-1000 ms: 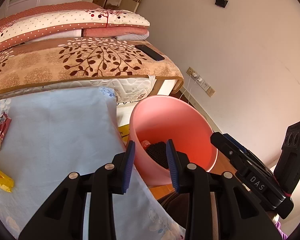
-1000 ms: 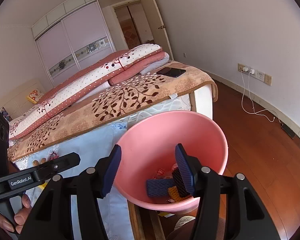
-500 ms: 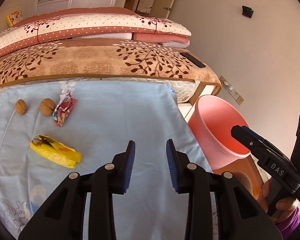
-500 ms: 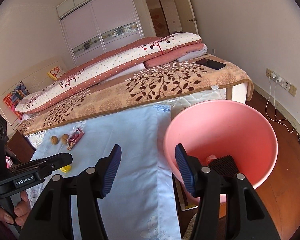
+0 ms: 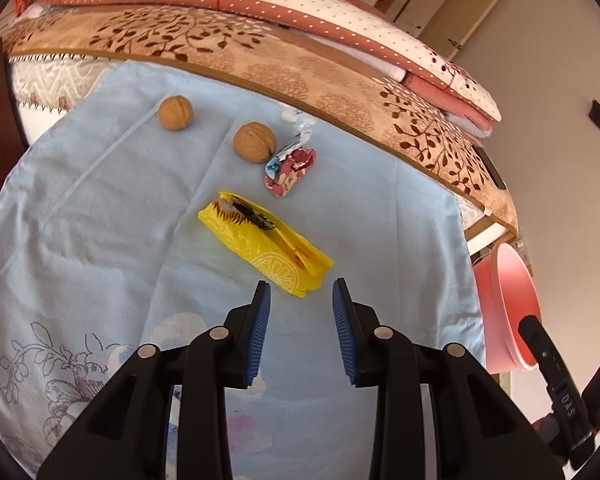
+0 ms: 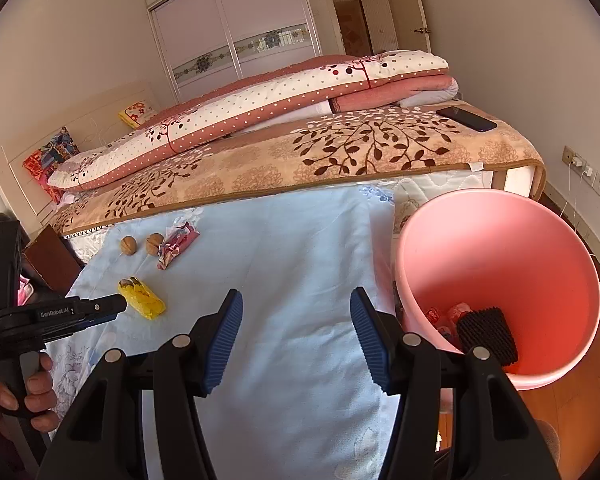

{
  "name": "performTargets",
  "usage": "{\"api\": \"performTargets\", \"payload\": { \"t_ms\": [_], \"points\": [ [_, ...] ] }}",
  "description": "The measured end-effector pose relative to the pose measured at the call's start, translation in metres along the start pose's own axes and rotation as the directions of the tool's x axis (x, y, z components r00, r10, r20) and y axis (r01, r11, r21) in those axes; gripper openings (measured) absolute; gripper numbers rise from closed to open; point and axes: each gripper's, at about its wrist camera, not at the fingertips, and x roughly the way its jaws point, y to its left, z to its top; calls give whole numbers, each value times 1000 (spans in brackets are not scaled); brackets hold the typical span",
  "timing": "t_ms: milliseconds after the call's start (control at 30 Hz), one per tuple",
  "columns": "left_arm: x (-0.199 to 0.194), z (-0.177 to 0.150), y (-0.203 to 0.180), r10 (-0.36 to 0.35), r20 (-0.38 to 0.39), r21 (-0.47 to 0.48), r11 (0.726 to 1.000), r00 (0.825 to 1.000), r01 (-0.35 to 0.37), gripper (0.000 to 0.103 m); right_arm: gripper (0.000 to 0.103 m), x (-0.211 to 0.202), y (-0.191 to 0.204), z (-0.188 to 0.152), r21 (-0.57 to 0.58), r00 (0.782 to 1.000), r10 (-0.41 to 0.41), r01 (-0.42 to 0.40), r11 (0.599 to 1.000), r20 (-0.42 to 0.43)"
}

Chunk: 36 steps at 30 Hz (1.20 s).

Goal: Collect trash
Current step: 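Withdraw both open grippers from the bin back over the bed, then grasp the yellow wrapper bag on the sheet with the left gripper, then grasp the colourful candy wrapper with the right gripper while the left holds the yellow bag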

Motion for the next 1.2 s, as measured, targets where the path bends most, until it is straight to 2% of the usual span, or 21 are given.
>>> {"api": "performTargets", "payload": {
  "t_ms": [67,100,133,333,467,533,667,700,733,833,933,1067,1200],
  "points": [
    [5,7,8,4,-11,-77,997,1000,-5,37,55,1,-1,-1,-3,1000,3,-3,1000,-1],
    [7,9,11,0,-9,-112,994,1000,-1,46,55,1,-3,-1,-2,1000,4,-4,1000,-1],
    [9,12,13,0,-10,-141,990,1000,-1,48,55,1,-2,-1,-1,1000,4,-4,1000,-1],
    [30,28,22,35,-47,-279,959,998,-47,48,55,4,-11,-2,27,1000,9,-9,1000,-2],
    [38,32,17,67,-41,-275,958,997,-76,48,55,7,-13,-1,24,1000,12,-12,1000,-9],
    [42,33,14,102,-40,-254,961,994,-109,48,55,10,-12,0,18,1000,11,-11,1000,-15],
    [41,32,11,123,-9,-208,970,992,-122,48,55,17,-6,2,8,999,19,-19,1000,-32],
    [40,32,12,116,-6,-201,973,993,-115,47,55,19,-4,3,3,999,21,-21,1000,-36],
    [39,32,13,108,2,-198,974,994,-105,37,55,20,-1,4,-3,999,24,-24,1000,-40],
    [36,32,20,81,5,-194,978,997,-79,19,55,27,9,8,-28,998,30,-31,999,-50],
    [29,31,29,60,24,-184,981,998,-54,10,55,35,24,14,-50,997,51,-54,997,-66],
    [13,29,40,51,71,-157,987,996,-39,8,55,51,53,23,-89,992,89,-97,991,-89],
    [-5,28,54,74,120,-112,992,990,-60,8,55,75,89,32,-110,981,143,-158,981,-133]
  ]
}}
